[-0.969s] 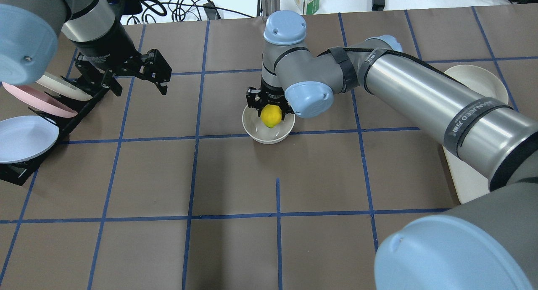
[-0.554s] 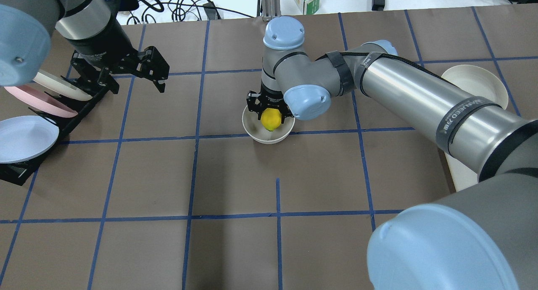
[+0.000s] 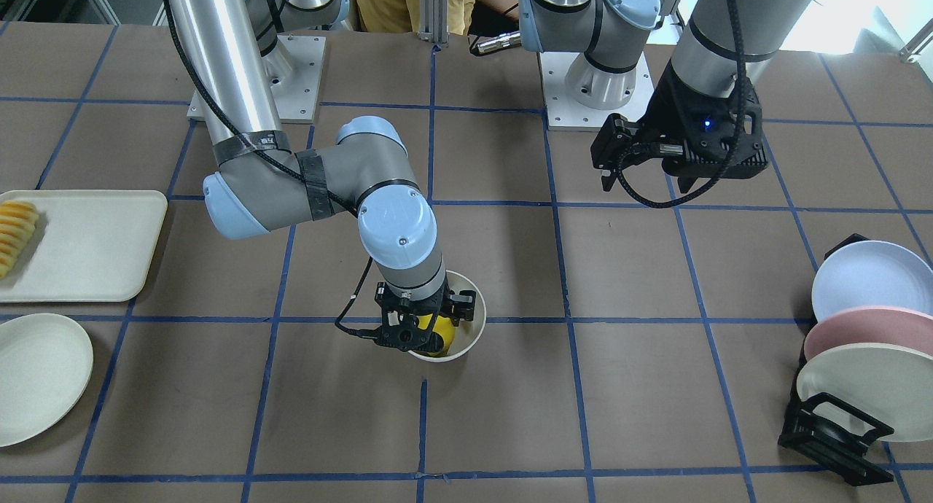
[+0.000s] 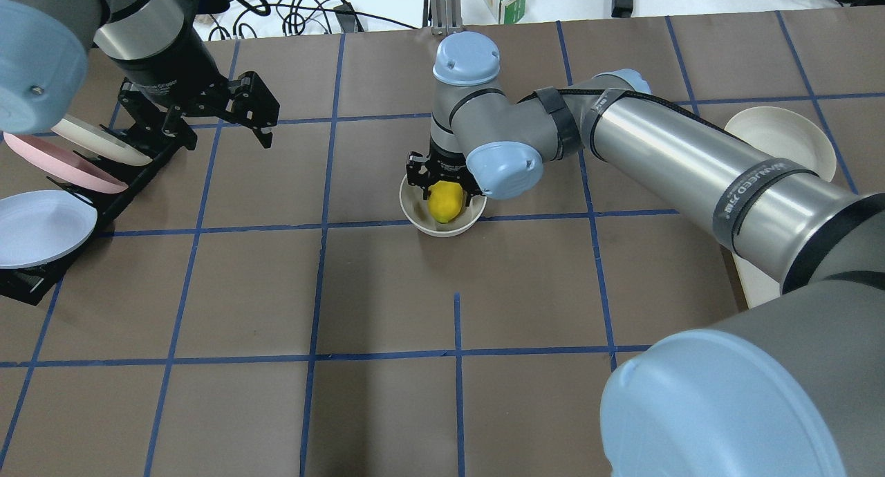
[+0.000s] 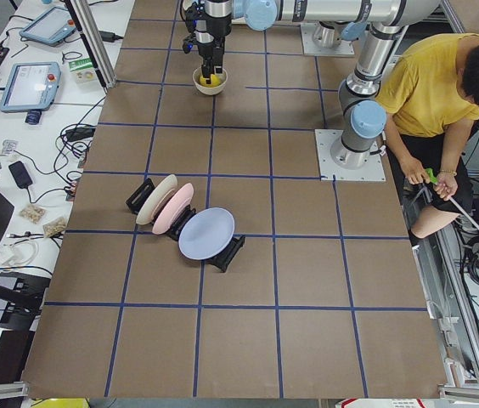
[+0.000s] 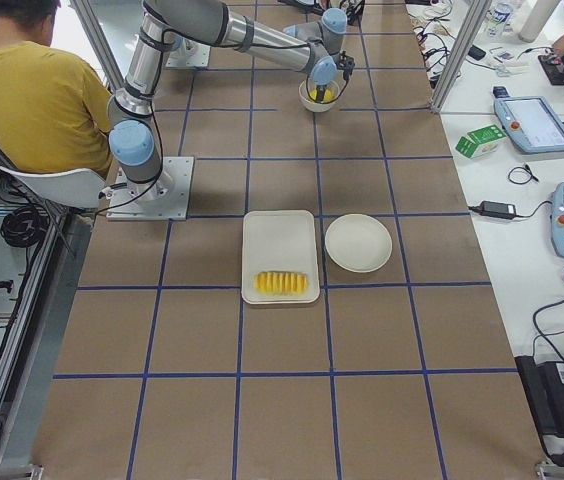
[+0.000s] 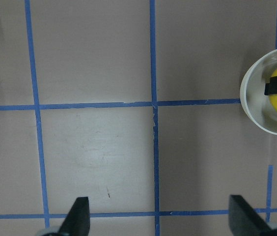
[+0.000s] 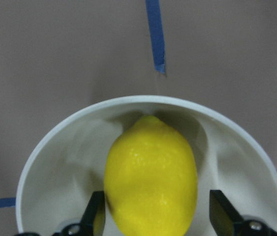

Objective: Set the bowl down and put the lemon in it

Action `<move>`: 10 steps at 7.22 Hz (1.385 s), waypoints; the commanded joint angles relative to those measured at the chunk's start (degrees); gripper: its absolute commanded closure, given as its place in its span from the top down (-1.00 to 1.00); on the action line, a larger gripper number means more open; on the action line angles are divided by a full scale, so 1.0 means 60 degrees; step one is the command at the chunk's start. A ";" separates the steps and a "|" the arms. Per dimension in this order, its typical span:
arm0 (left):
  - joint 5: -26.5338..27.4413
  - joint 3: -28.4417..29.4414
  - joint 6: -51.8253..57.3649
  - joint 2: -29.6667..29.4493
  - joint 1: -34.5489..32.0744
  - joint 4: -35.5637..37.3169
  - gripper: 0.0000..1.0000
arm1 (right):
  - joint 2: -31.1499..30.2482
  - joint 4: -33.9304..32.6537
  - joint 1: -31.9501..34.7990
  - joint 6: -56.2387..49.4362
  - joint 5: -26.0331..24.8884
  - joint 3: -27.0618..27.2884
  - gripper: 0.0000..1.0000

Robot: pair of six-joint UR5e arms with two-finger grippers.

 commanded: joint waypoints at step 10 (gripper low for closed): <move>-0.0002 0.0022 -0.0015 0.0155 0.0013 -0.0007 1.00 | -0.4897 0.5722 -0.4013 -0.4074 -0.1521 -0.0089 1.00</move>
